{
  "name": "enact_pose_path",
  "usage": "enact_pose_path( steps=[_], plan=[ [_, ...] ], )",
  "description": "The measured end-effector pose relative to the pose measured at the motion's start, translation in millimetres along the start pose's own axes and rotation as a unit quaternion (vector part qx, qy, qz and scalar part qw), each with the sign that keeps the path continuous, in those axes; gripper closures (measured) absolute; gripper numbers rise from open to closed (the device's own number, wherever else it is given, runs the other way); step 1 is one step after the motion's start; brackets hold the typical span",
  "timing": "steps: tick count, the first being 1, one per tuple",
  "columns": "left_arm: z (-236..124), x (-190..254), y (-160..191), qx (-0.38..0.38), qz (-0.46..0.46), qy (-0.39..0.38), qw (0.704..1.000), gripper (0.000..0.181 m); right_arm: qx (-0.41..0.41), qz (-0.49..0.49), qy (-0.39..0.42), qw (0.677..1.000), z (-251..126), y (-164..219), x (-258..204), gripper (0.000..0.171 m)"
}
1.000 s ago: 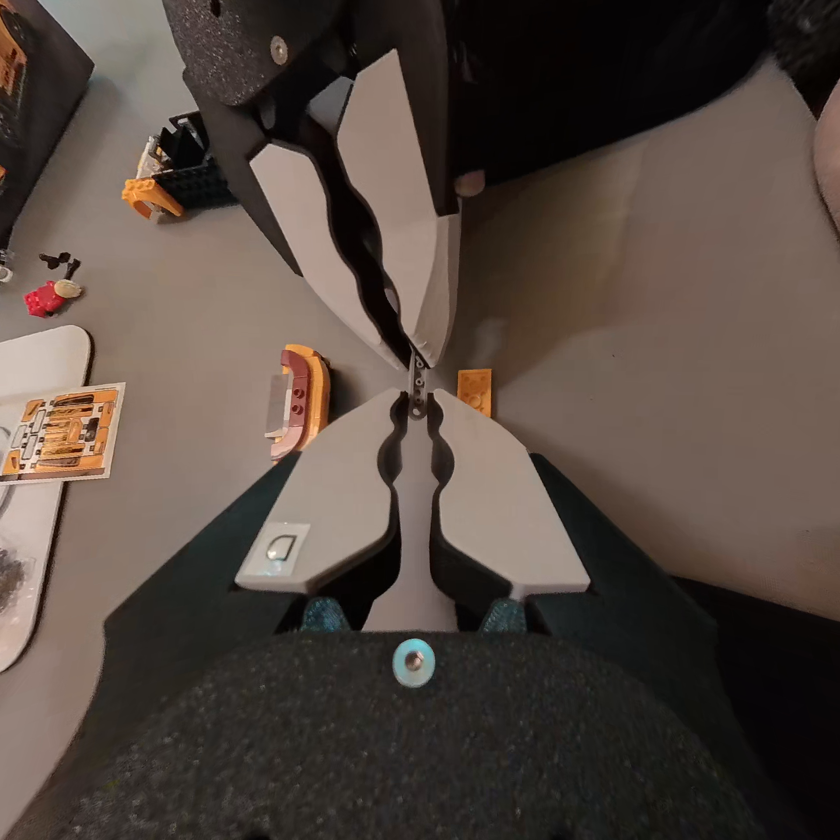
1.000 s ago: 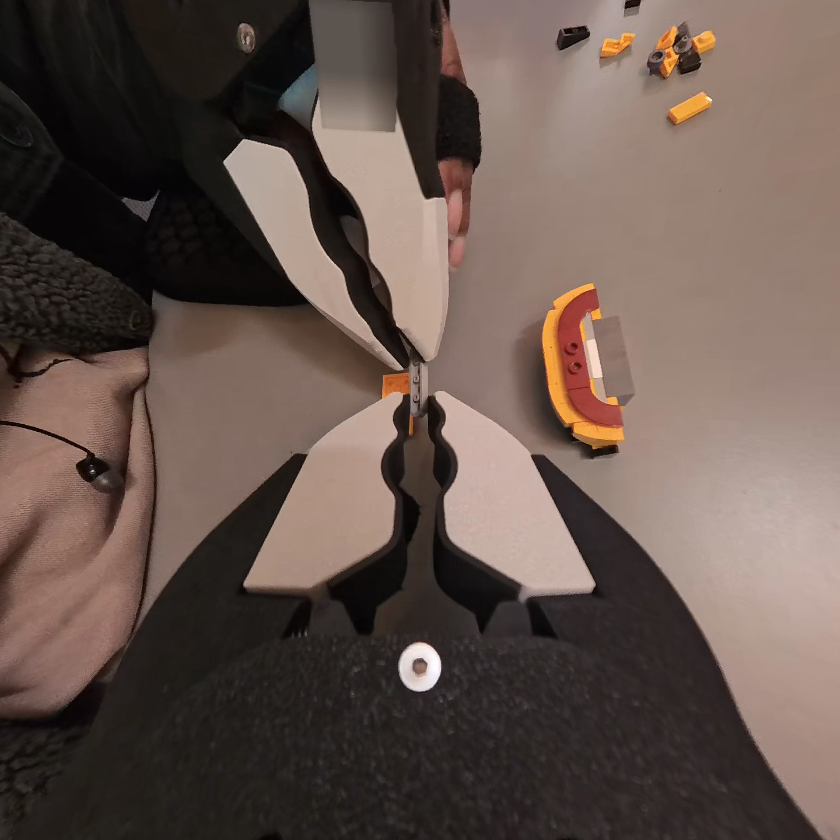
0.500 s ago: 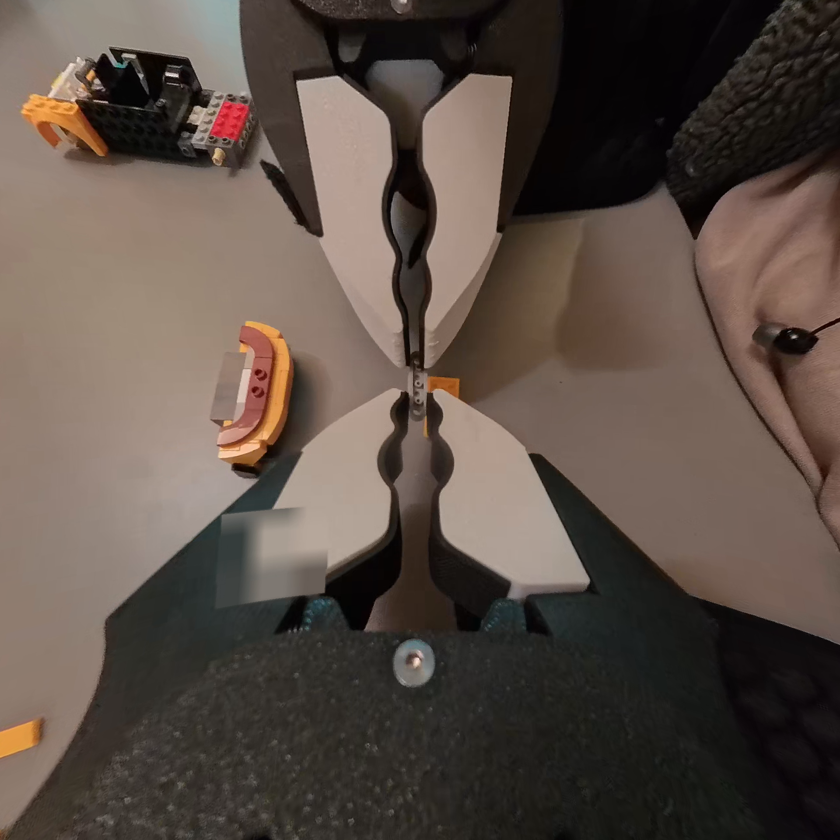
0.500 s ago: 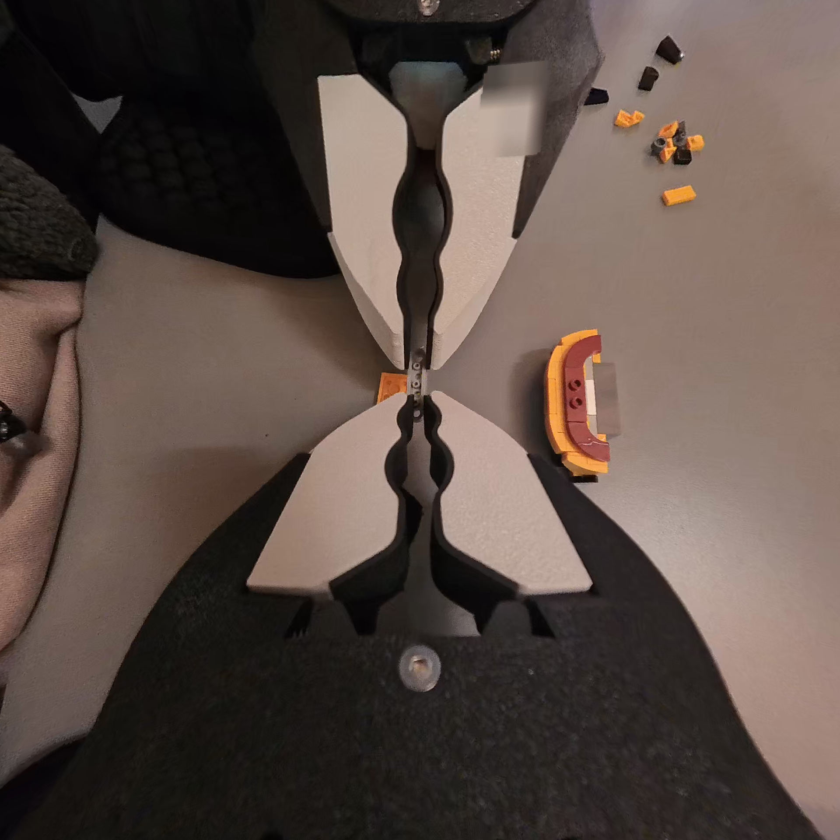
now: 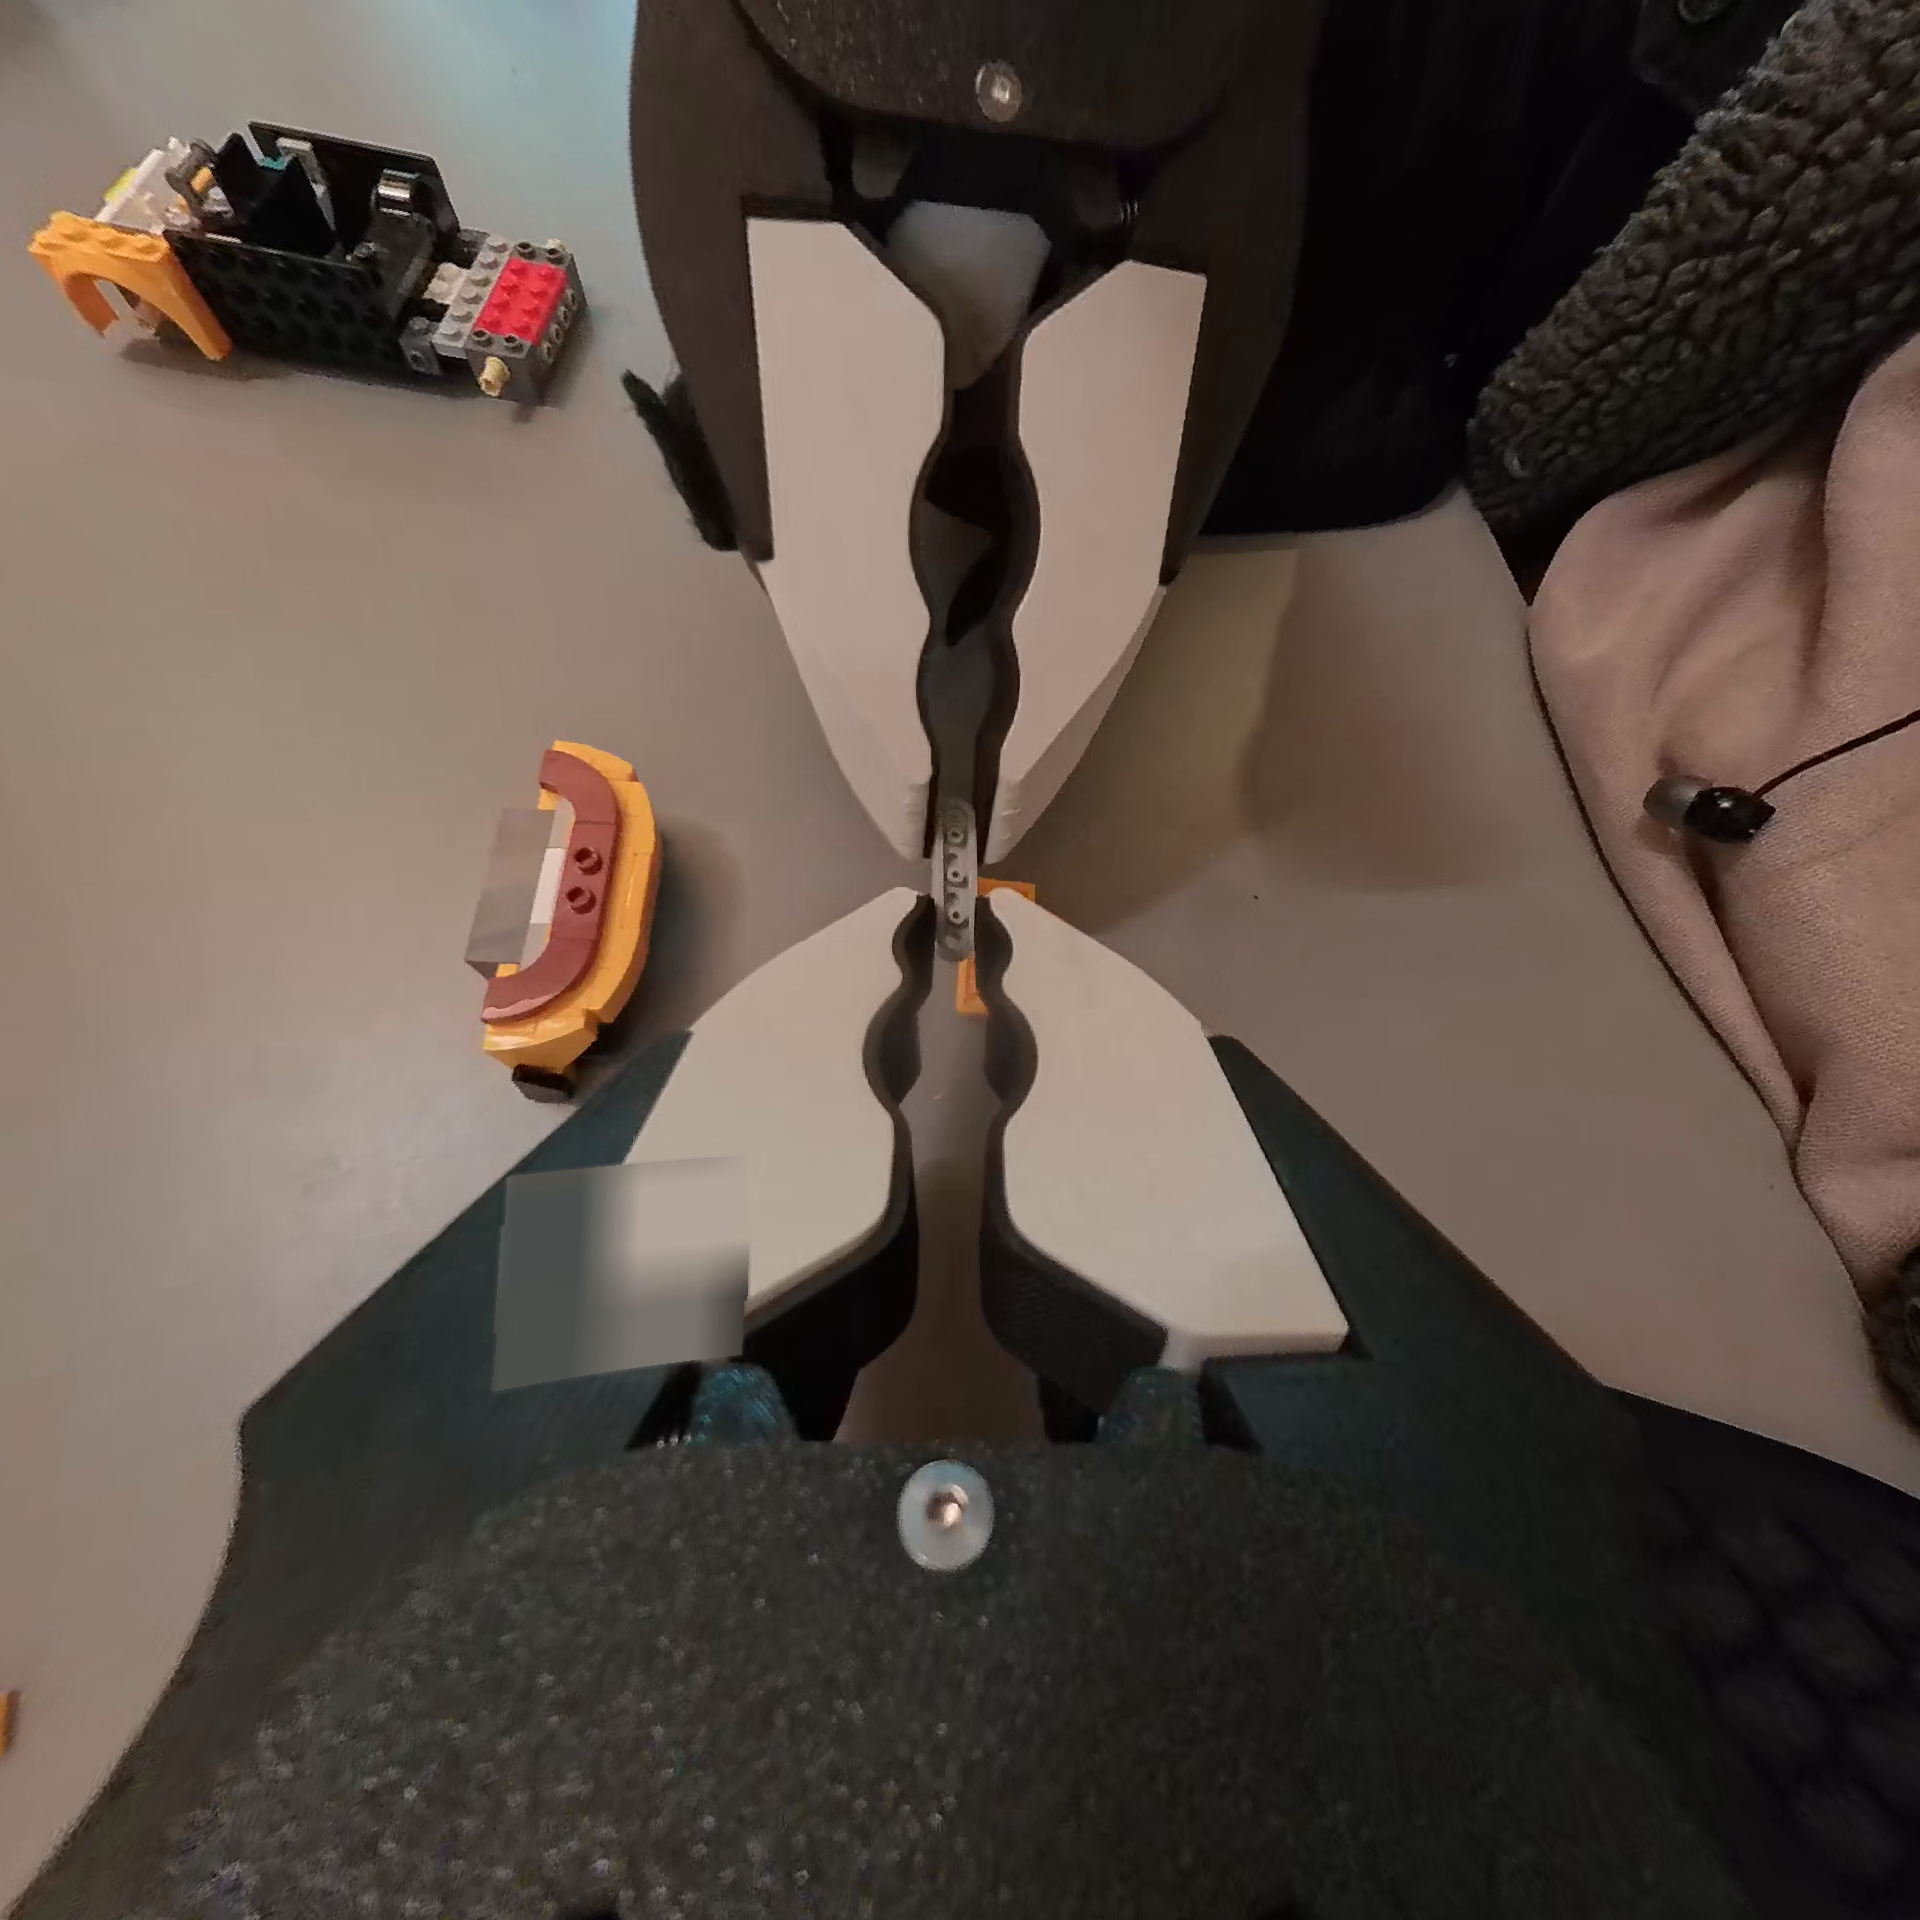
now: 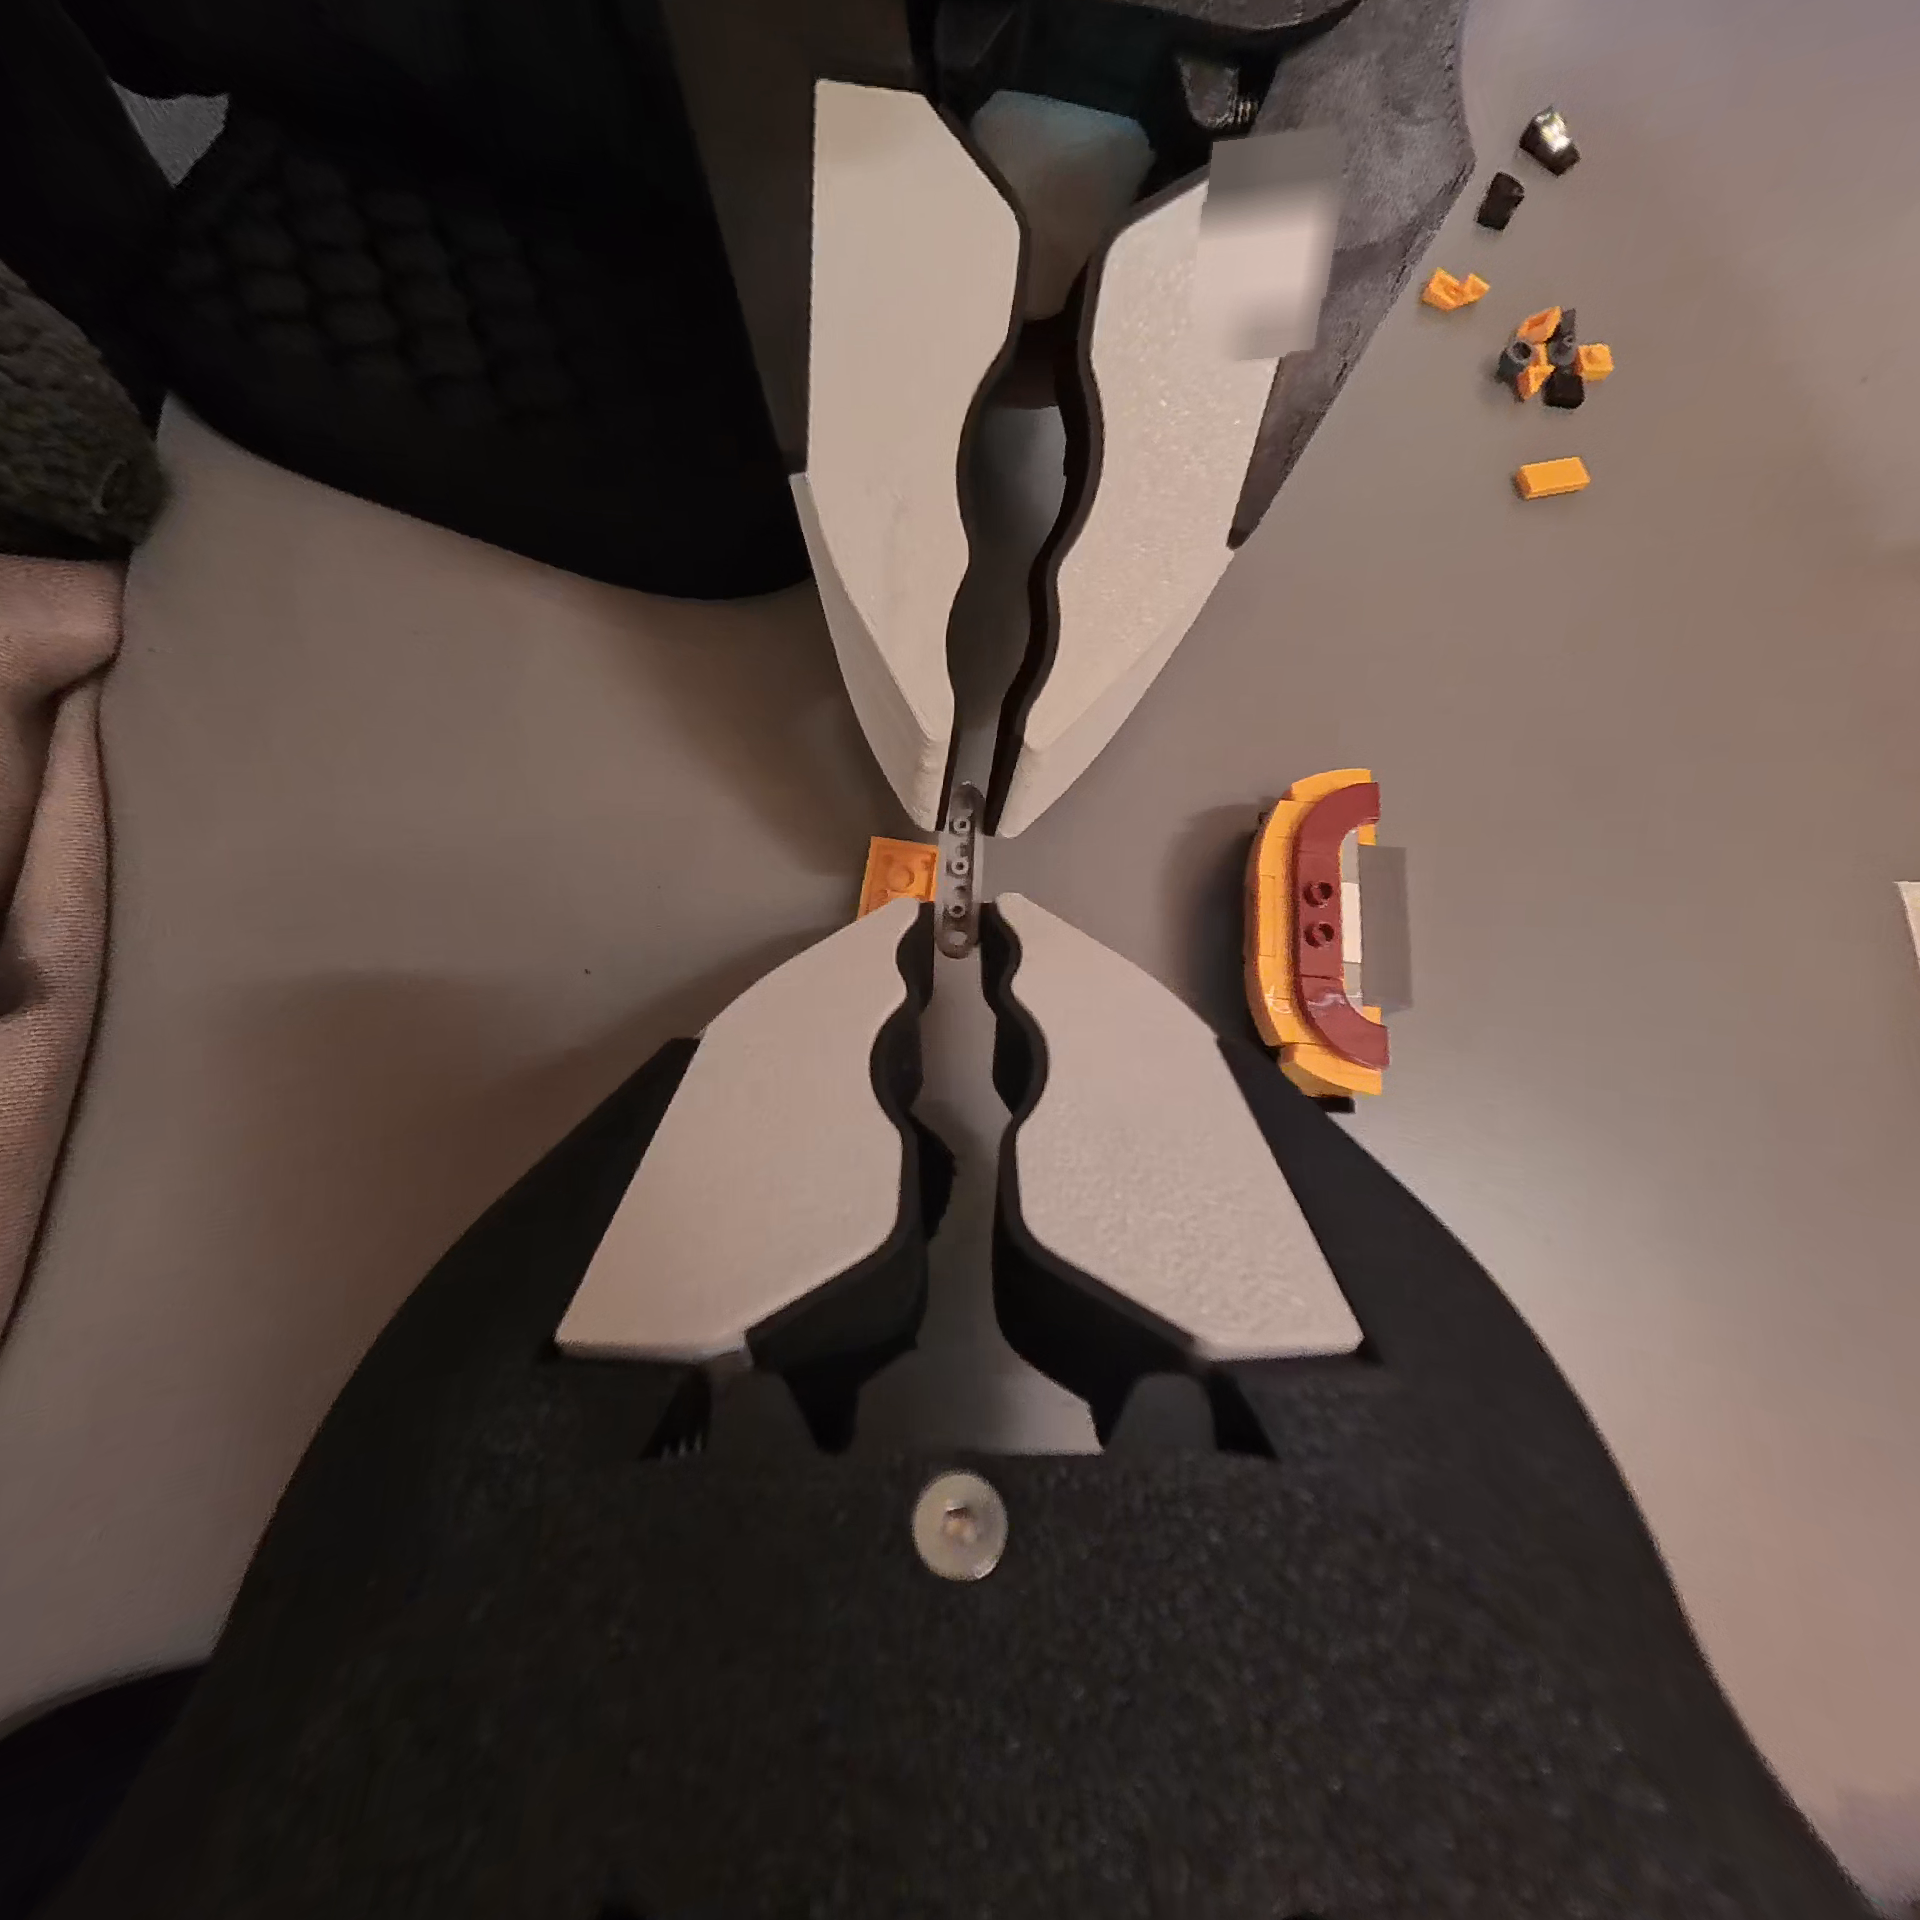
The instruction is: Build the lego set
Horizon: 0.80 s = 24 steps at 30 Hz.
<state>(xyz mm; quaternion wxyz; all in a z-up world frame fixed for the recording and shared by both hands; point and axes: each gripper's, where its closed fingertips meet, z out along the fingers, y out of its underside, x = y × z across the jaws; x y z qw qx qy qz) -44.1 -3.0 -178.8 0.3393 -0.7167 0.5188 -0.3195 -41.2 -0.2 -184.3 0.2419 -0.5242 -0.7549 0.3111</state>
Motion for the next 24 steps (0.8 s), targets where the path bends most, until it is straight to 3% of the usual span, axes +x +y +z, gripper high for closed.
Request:
enact_pose_path(
  steps=[24],
  plan=[
    [3.7, 0.6, 7.8, -0.026, 0.027, -0.009, 0.999, 0.174, -0.01, 0.027, -0.019, 0.999, 2.7, 5.5, -1.7, 0.163]
  ],
)
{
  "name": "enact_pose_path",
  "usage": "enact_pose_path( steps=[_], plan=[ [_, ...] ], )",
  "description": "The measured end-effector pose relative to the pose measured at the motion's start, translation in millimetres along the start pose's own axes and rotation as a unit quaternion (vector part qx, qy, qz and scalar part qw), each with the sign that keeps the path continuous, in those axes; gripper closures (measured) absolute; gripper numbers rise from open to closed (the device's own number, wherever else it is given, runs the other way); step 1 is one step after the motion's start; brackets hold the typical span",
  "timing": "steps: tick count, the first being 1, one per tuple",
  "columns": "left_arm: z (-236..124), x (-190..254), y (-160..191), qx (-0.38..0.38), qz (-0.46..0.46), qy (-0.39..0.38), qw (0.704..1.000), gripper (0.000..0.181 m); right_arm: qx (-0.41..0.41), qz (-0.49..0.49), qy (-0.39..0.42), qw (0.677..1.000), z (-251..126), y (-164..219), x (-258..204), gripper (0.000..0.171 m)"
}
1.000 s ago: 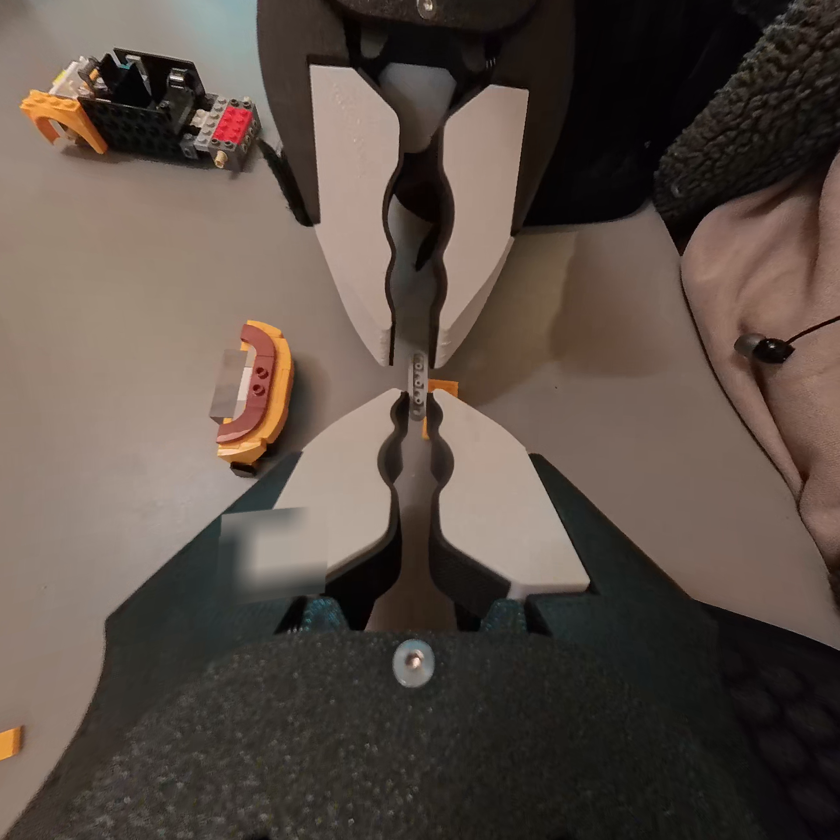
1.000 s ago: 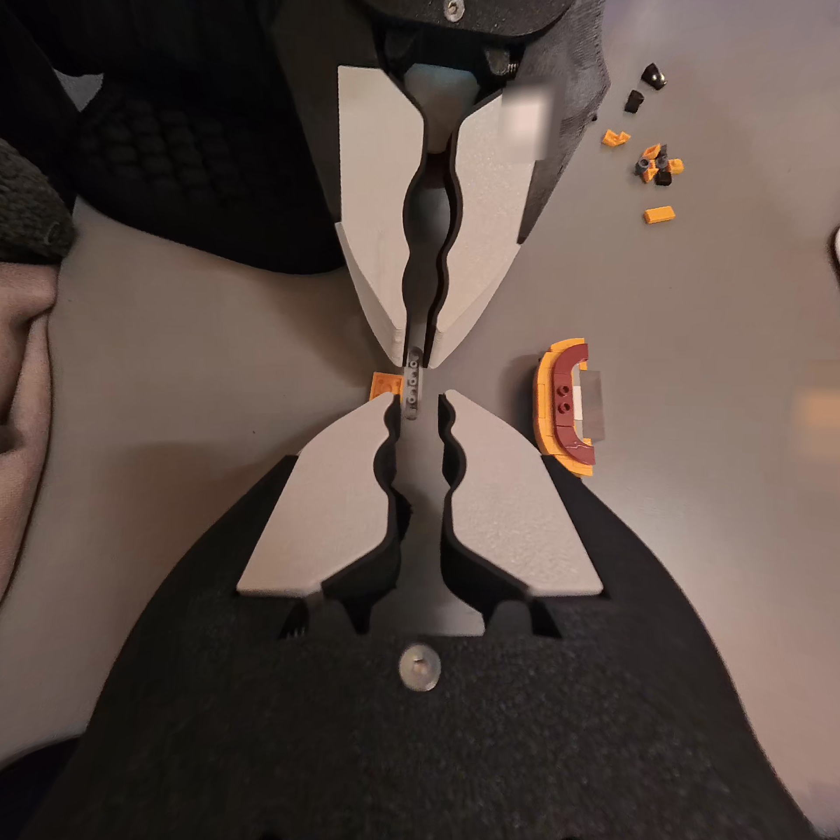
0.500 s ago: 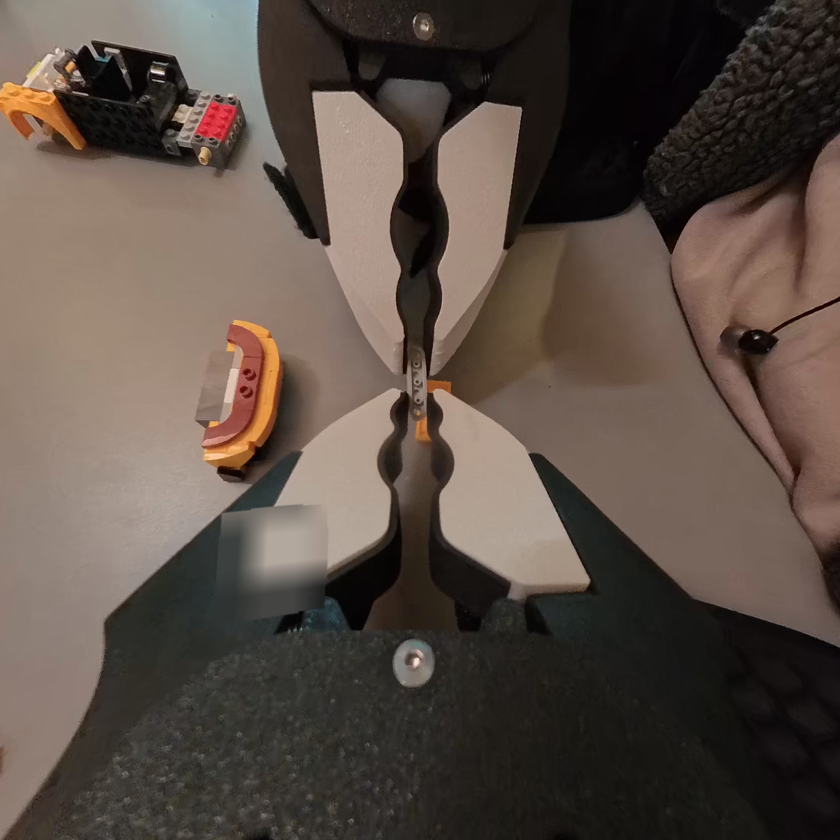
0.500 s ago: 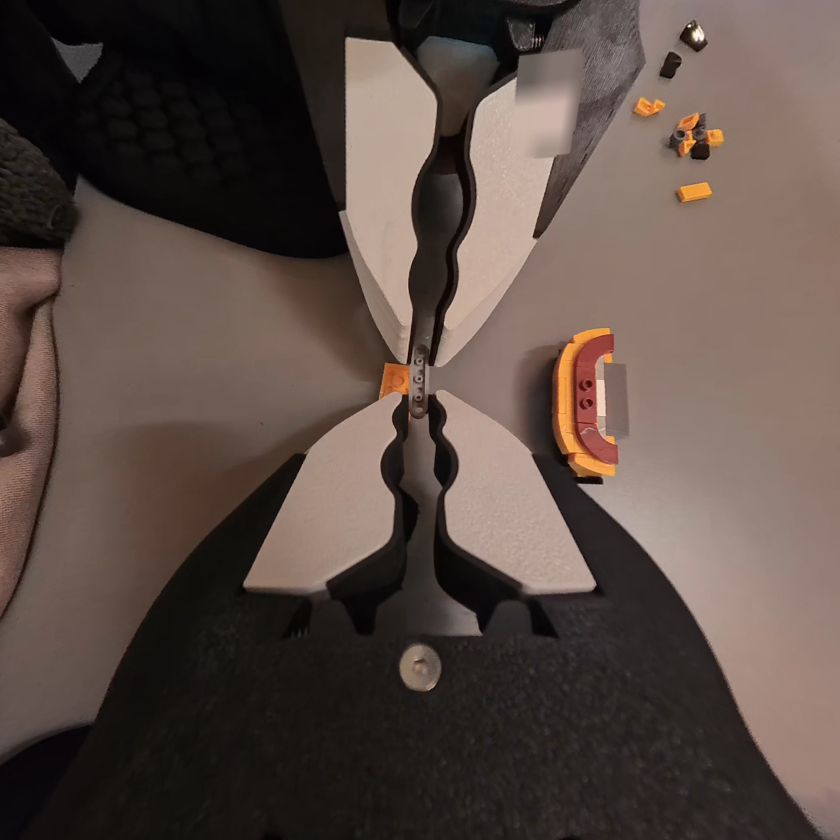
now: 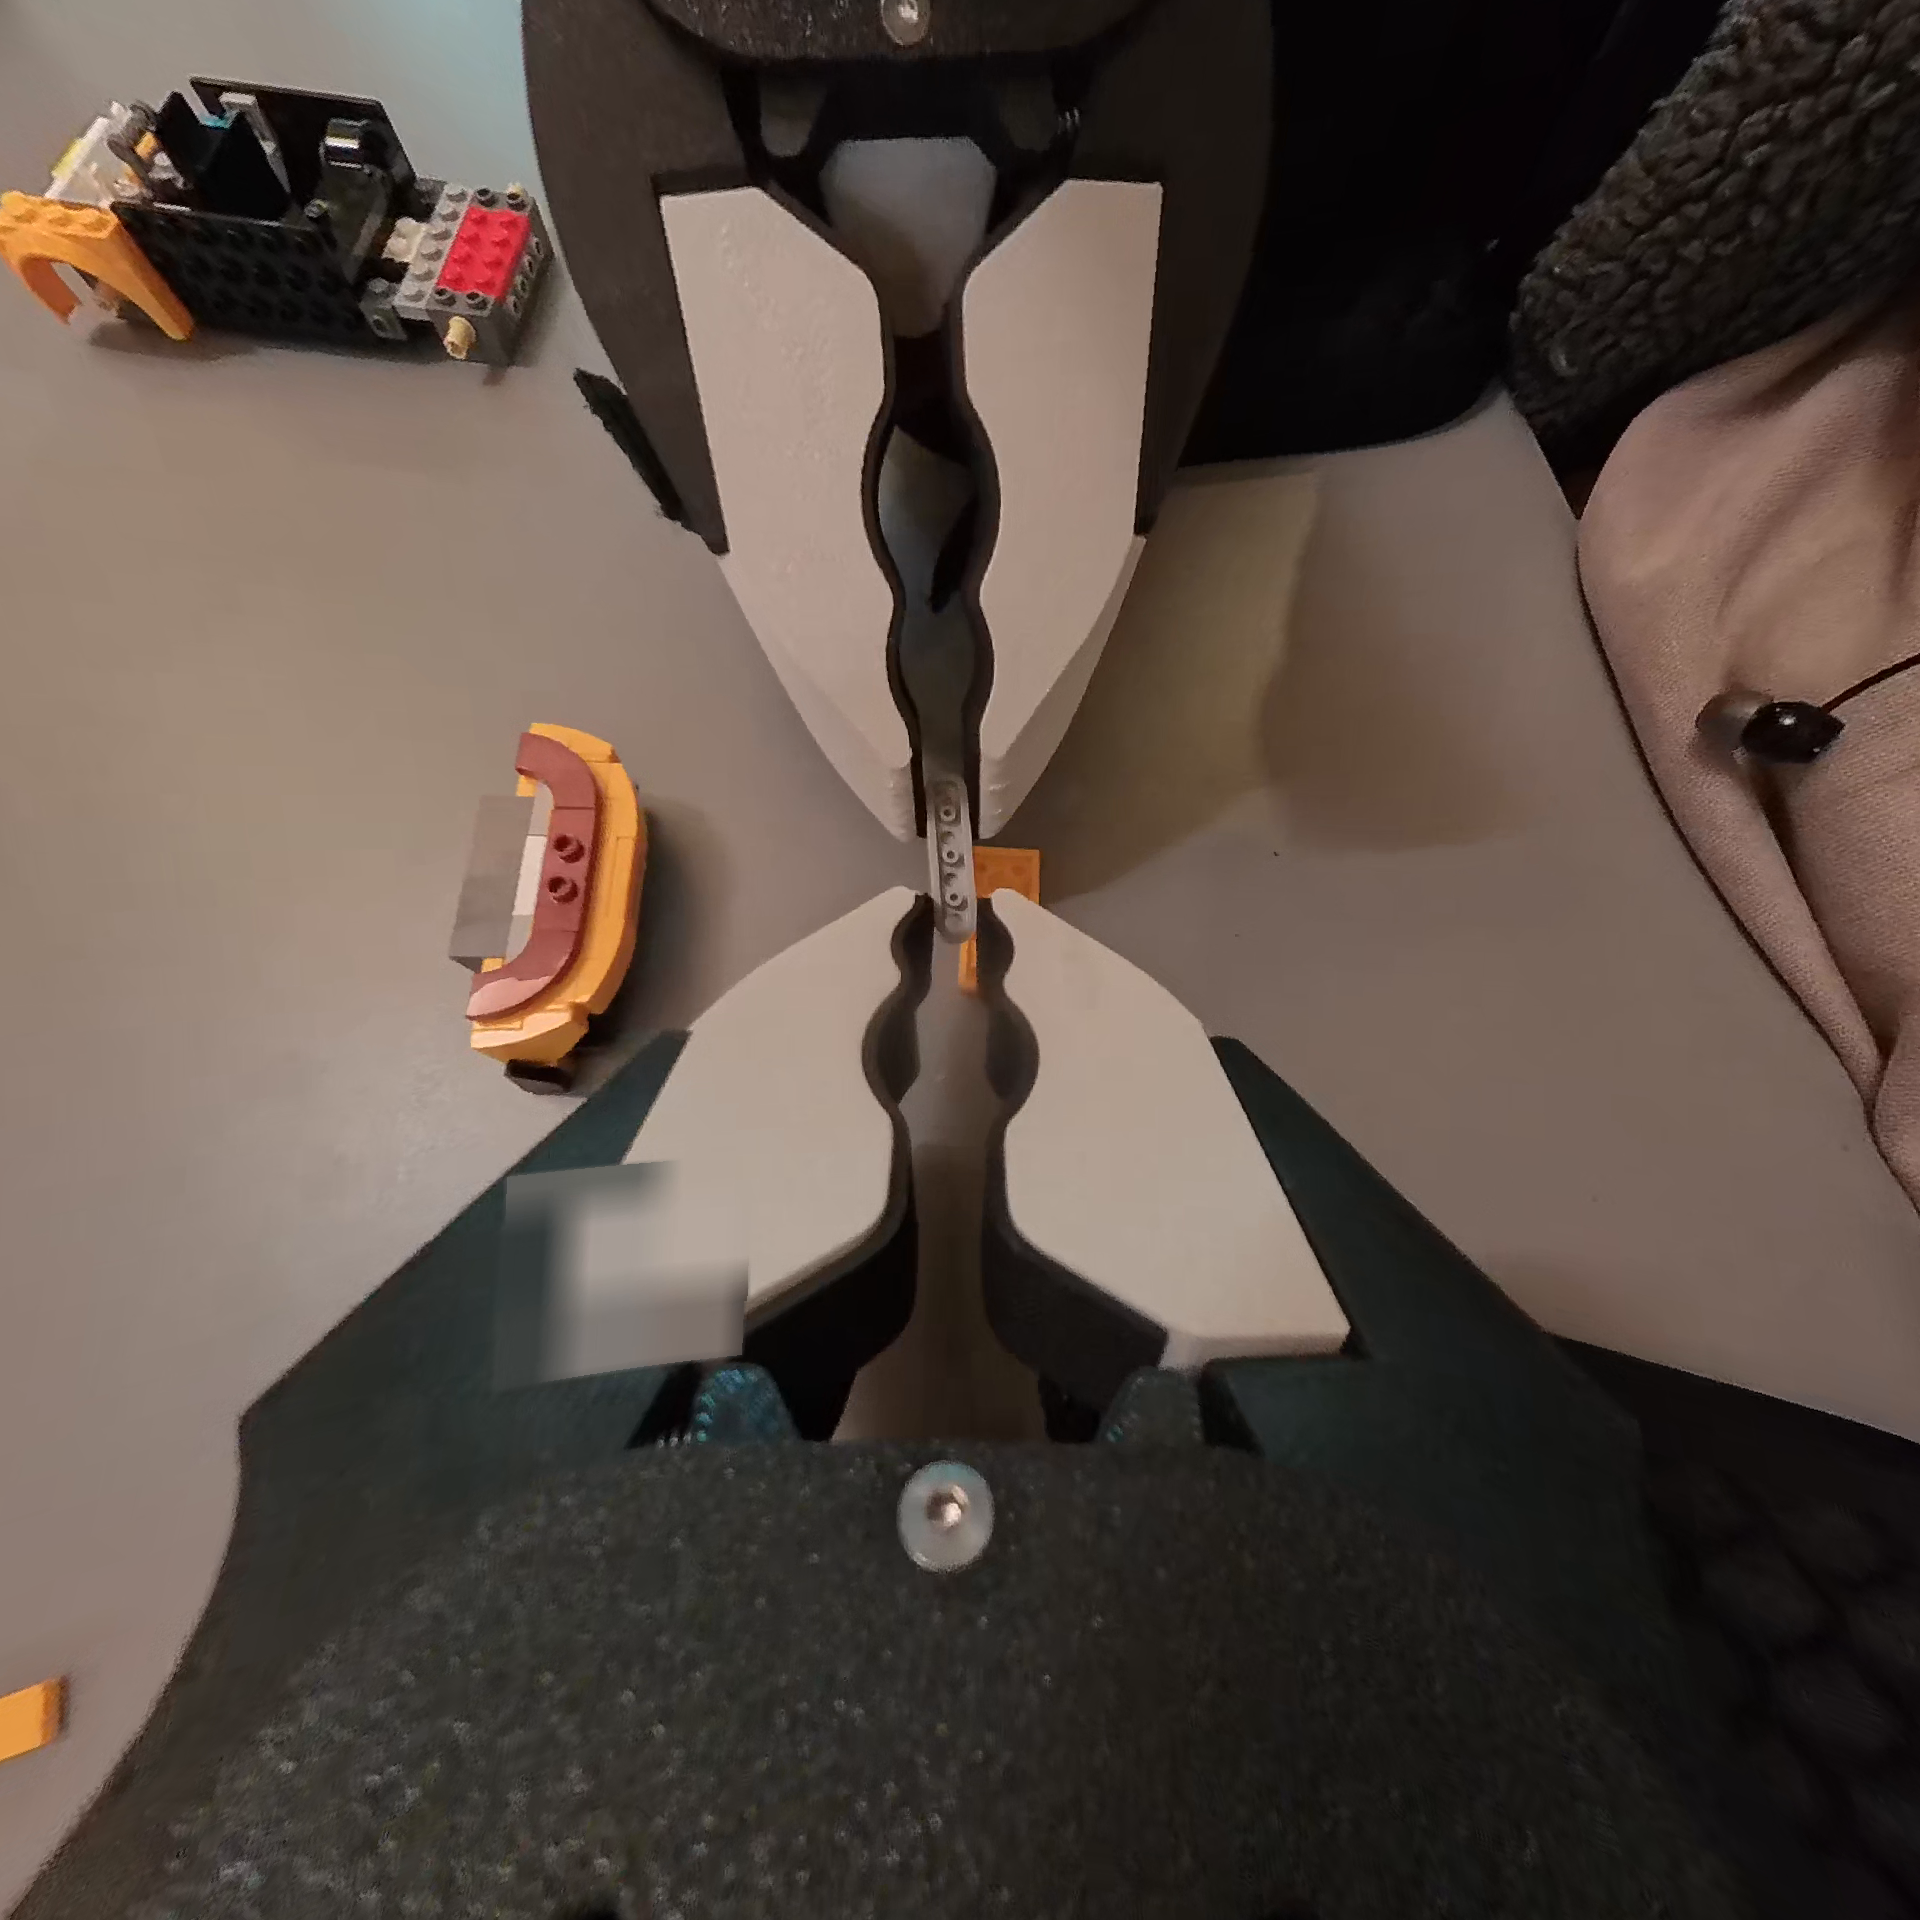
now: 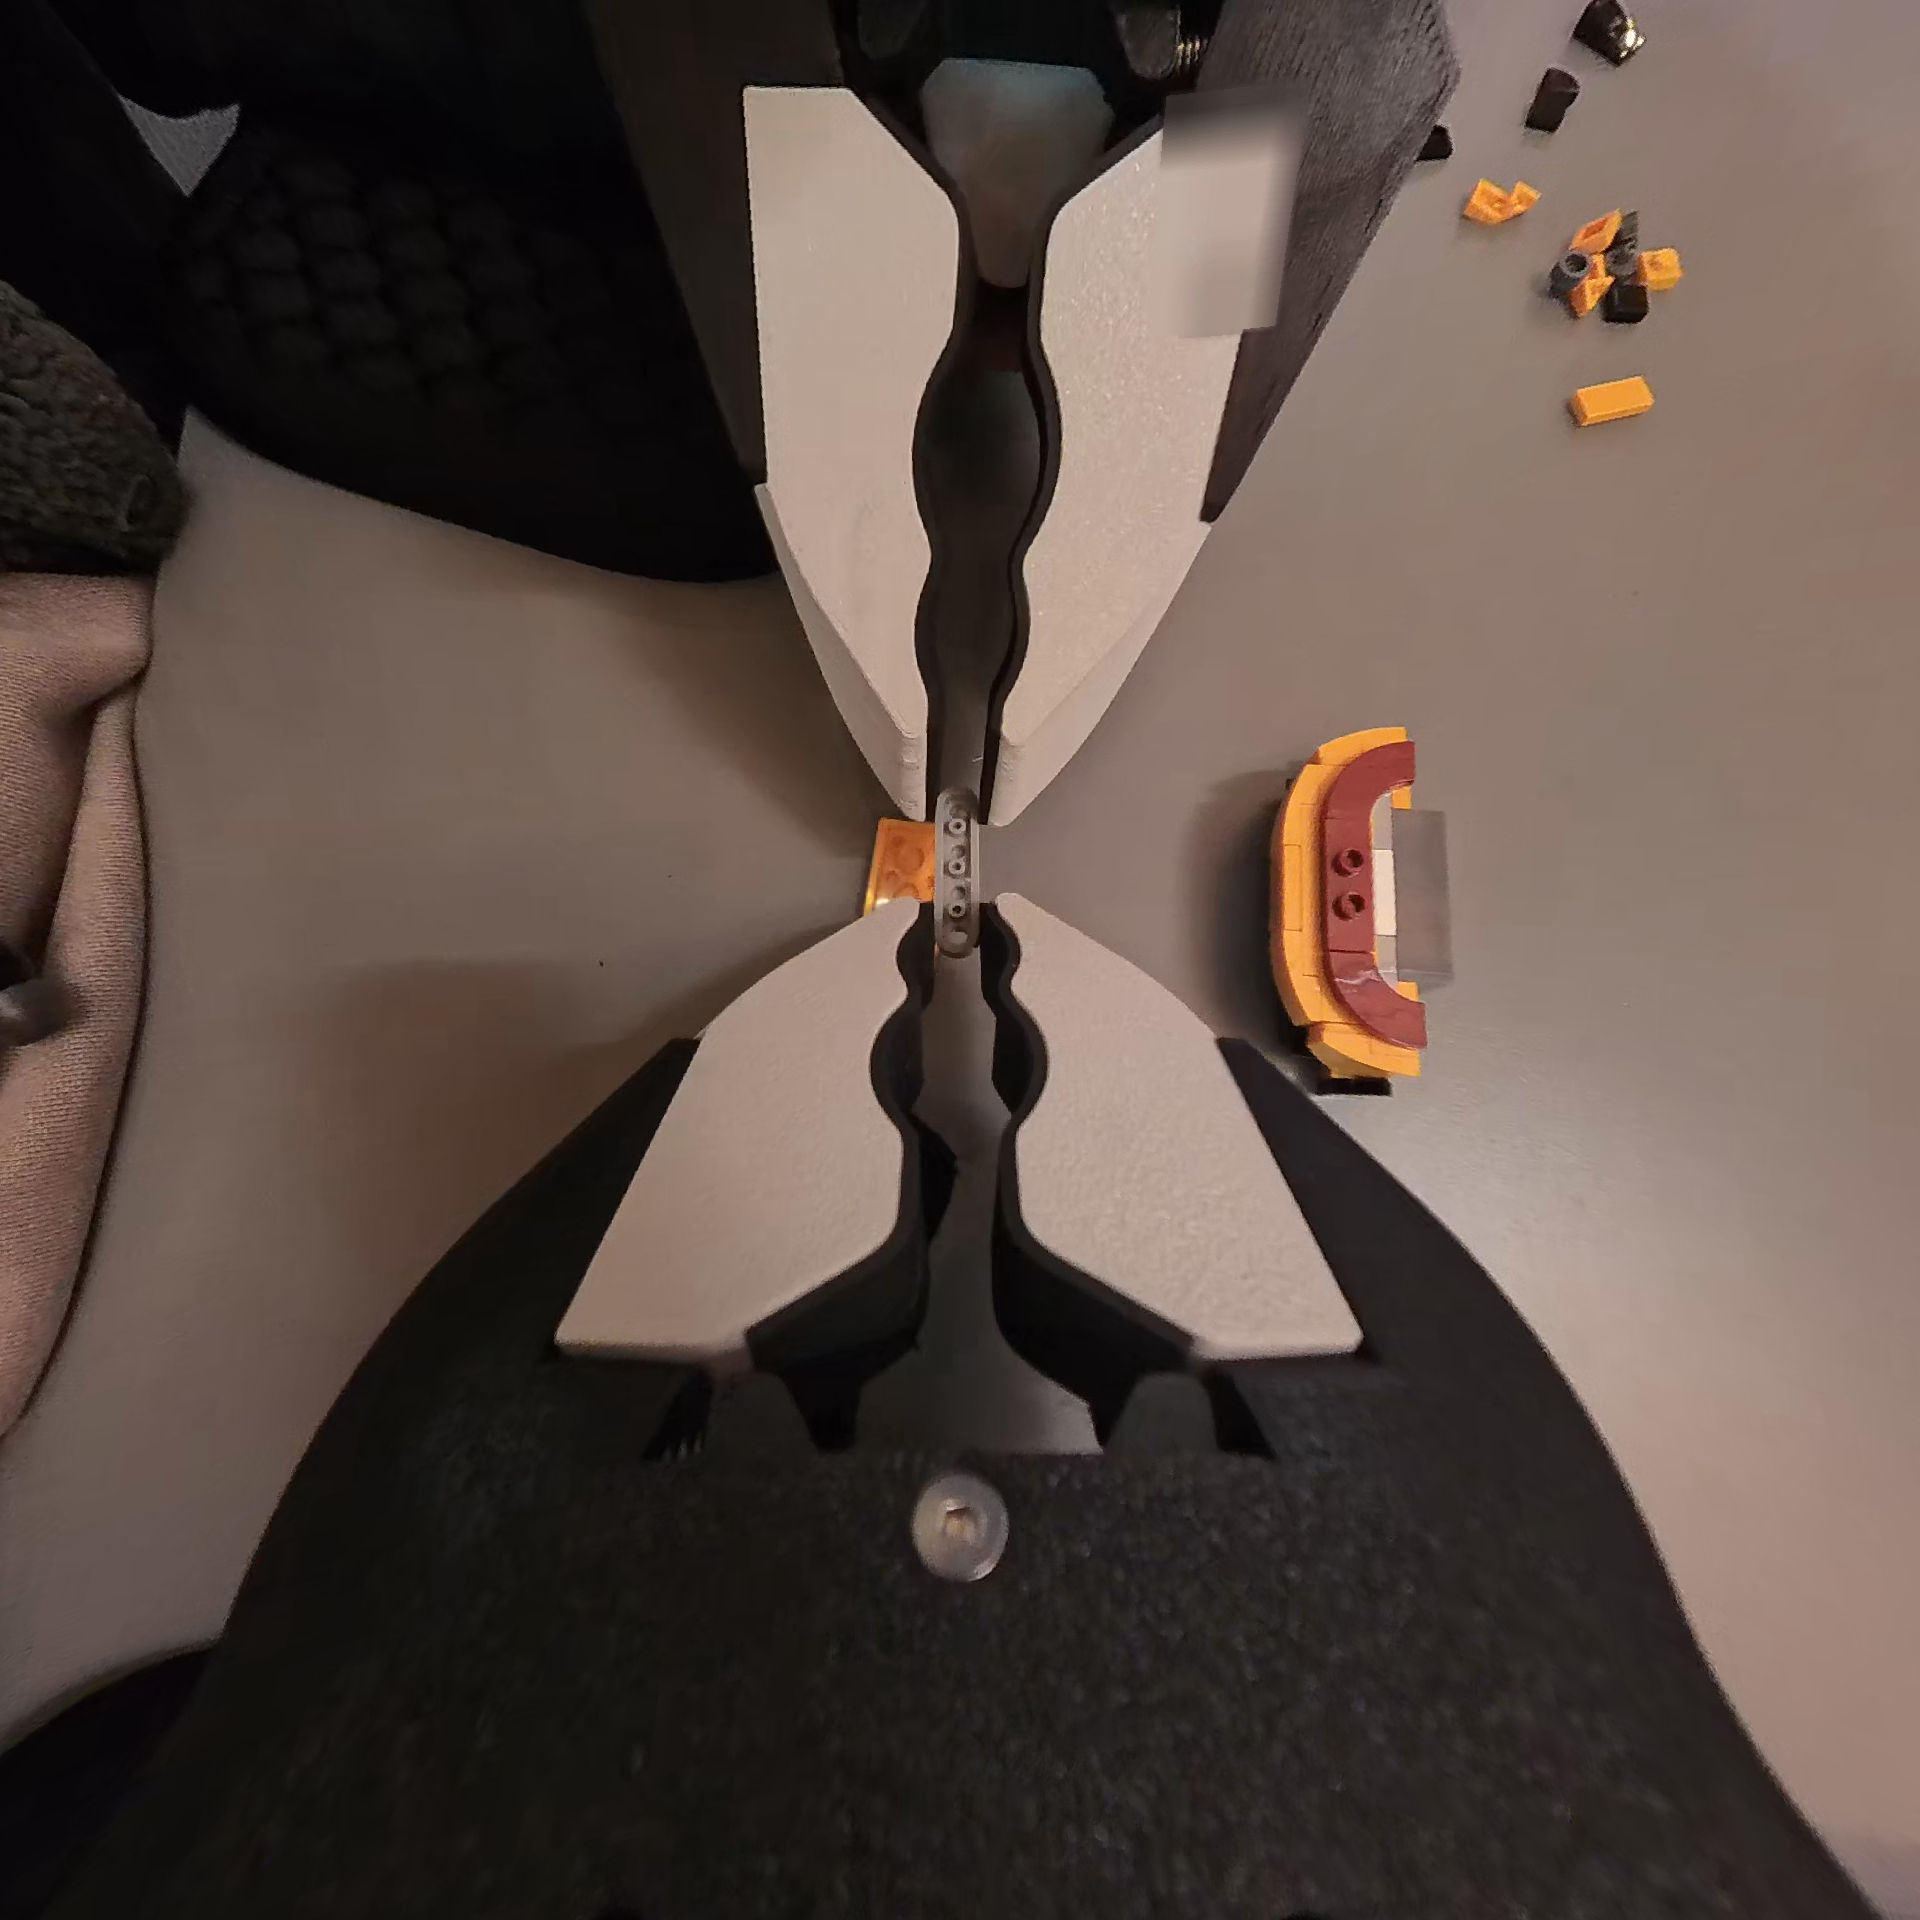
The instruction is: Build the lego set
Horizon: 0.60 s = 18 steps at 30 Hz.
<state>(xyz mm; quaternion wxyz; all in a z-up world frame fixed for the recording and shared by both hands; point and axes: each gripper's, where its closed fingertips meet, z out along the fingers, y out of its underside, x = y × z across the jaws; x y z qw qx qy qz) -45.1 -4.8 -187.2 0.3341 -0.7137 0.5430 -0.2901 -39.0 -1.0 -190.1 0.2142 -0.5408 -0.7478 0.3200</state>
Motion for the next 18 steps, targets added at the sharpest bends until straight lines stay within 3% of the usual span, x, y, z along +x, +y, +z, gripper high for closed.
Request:
enact_pose_path(
  steps=[18],
  plan=[
    [0.8, 0.9, 3.2, -0.001, -0.006, 0.01, 1.0, 0.174, -0.007, -0.008, 0.001, 1.0, 0.2, 2.1, -0.5, 0.163]
  ],
)
